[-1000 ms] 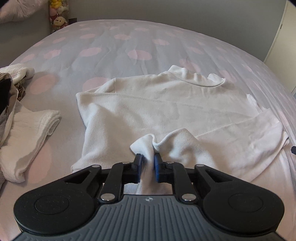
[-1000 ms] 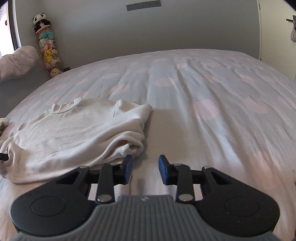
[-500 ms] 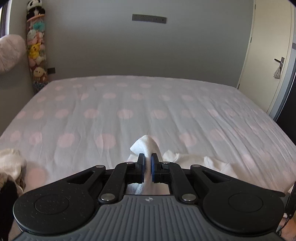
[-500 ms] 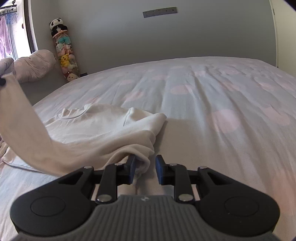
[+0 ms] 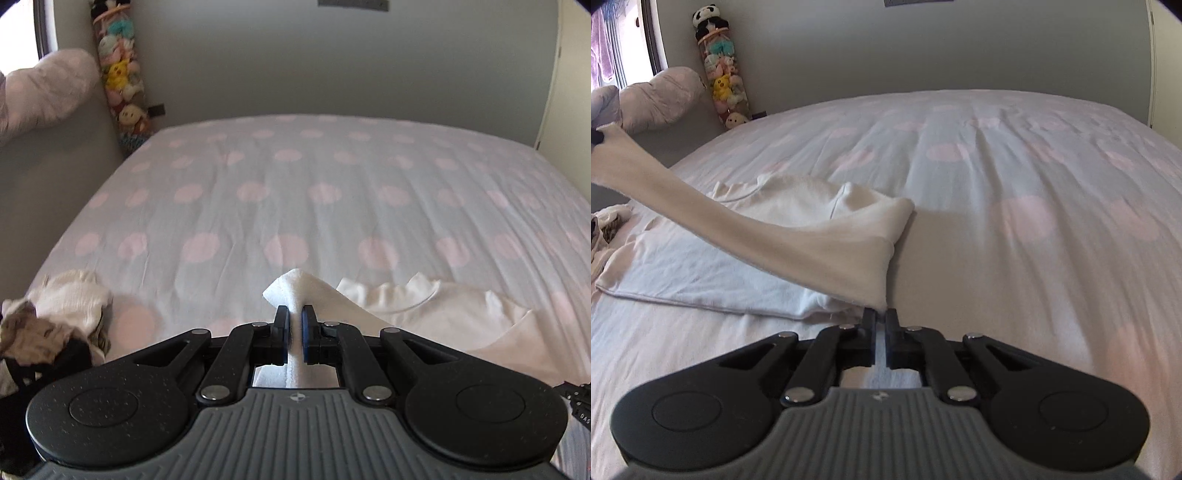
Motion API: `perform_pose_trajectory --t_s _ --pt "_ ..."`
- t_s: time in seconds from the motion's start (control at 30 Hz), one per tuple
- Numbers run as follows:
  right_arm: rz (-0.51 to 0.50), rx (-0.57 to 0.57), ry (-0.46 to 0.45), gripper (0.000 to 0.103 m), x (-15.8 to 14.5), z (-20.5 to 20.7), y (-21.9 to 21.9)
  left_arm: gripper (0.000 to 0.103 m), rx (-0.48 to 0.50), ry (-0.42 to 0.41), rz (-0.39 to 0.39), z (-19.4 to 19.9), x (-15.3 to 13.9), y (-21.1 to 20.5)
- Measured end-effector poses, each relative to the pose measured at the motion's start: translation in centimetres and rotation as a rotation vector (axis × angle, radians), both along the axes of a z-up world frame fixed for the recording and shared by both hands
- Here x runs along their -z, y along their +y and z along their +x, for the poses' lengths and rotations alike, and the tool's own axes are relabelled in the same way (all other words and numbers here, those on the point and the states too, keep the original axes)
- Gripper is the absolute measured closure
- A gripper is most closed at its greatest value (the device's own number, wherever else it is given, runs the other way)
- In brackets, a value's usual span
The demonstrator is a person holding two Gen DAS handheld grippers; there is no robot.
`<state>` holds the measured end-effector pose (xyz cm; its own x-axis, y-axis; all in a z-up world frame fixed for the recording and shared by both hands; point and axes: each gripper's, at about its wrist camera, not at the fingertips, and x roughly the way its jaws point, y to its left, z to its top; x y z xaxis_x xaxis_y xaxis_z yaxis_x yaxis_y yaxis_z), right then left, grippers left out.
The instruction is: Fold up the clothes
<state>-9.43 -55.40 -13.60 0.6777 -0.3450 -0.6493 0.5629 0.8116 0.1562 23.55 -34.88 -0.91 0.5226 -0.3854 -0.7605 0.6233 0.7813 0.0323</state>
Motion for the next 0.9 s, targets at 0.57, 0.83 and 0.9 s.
perform_pose_trajectory --t_s 0.57,0.83,0.9 --pt "0.049 0.074 -0.003 0.098 0.1 -0.3 -1.6 0.076 -0.108 0.146 0.050 2.2 10.2 5.0" --pt "0.036 0.096 -0.091 0.097 0.1 -0.5 -2.1 0.060 -0.114 0.134 0.056 3.2 10.5 4.3" --pt "0.044 0.099 -0.126 0.097 0.1 -0.4 -2.5 0.061 -0.099 0.113 0.075 2.6 11.0 3.9"
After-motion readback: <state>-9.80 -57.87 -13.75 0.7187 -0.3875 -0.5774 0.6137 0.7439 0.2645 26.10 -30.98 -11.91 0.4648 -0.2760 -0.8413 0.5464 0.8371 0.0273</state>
